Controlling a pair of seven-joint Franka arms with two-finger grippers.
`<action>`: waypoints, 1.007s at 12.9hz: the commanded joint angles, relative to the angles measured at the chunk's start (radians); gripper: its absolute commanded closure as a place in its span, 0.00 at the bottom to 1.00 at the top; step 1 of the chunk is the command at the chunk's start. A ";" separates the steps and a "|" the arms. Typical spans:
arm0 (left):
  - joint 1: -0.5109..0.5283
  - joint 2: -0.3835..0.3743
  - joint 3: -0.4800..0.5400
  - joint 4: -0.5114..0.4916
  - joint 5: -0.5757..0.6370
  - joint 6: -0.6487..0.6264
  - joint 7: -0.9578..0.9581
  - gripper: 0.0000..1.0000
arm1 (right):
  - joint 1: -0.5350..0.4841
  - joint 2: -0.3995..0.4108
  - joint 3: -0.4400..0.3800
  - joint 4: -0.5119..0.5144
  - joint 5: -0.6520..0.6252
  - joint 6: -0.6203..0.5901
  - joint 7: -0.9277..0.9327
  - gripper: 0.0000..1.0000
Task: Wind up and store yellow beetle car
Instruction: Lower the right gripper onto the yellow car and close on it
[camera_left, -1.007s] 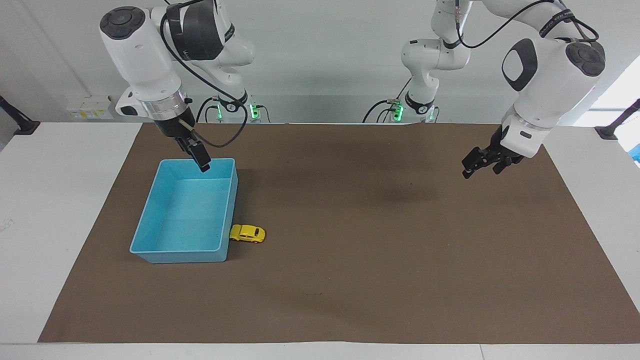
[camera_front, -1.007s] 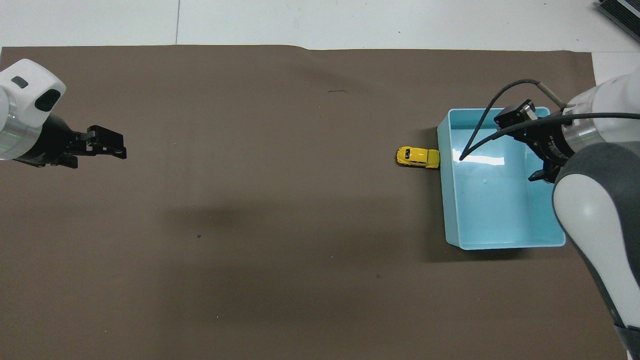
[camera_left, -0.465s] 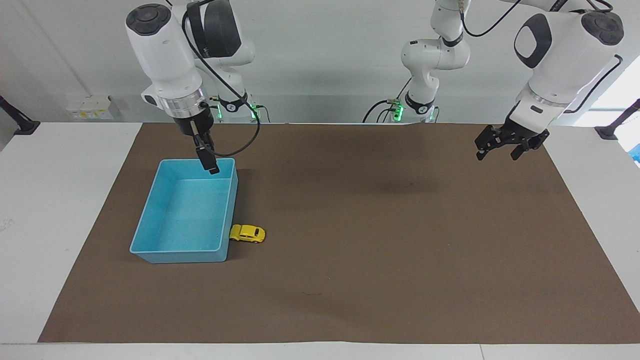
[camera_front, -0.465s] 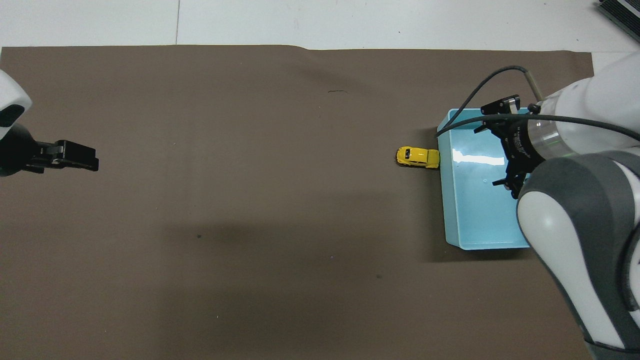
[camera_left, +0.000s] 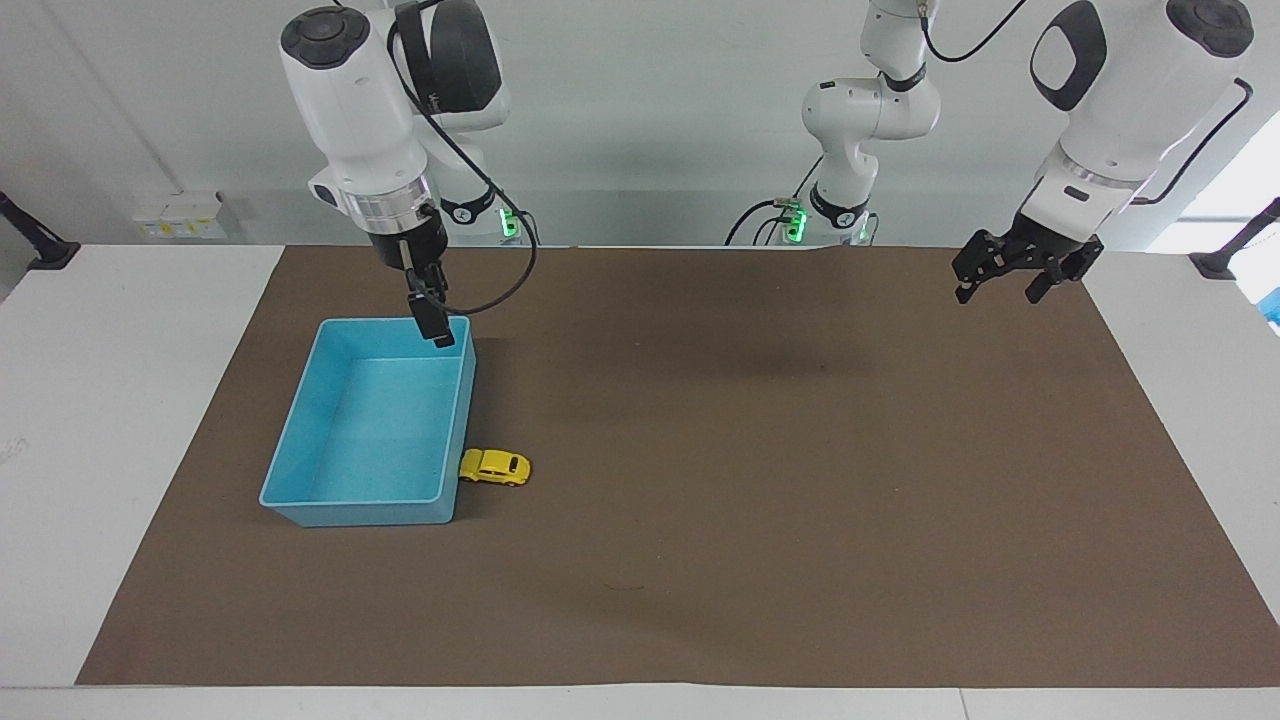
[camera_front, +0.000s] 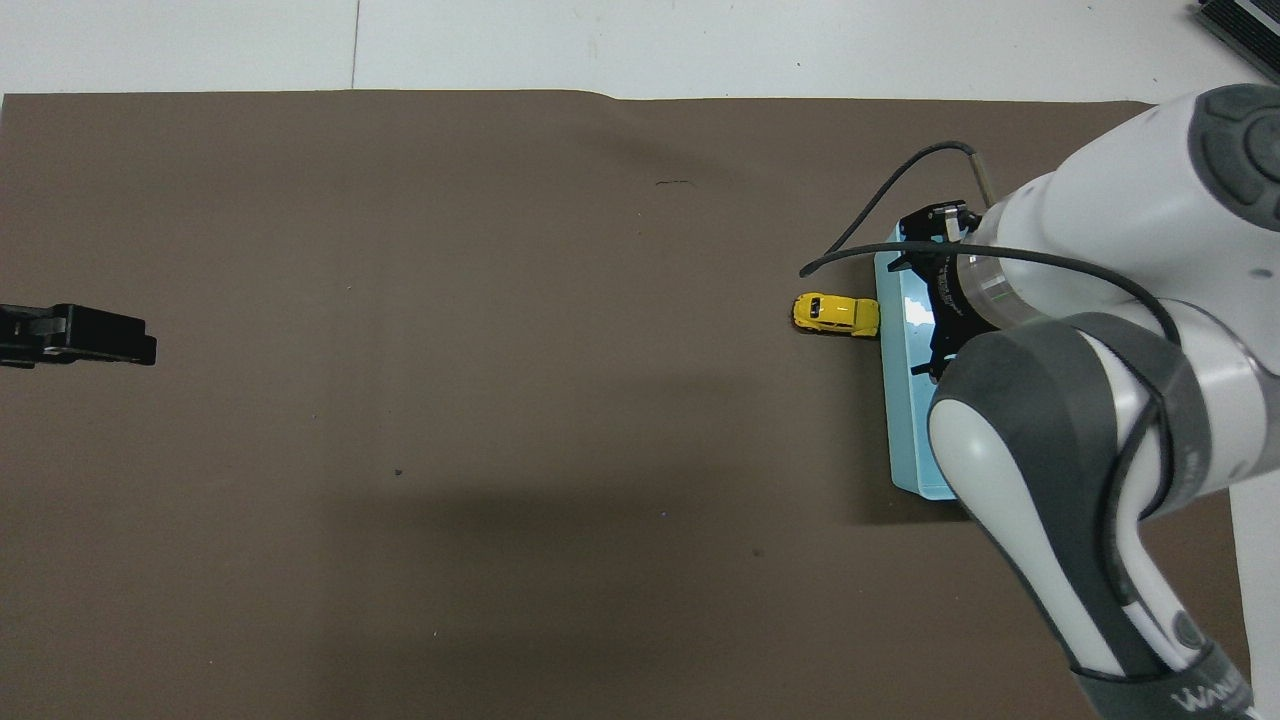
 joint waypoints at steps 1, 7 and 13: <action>-0.002 -0.004 -0.004 0.015 0.017 -0.026 0.007 0.00 | 0.005 0.046 0.000 0.001 -0.022 0.044 0.026 0.00; -0.005 -0.007 -0.005 0.017 0.009 -0.013 -0.001 0.00 | 0.006 0.142 0.000 -0.008 -0.024 0.156 0.029 0.00; 0.007 -0.009 0.004 0.017 0.009 -0.029 0.001 0.00 | 0.016 0.241 0.000 -0.031 -0.084 0.271 0.086 0.00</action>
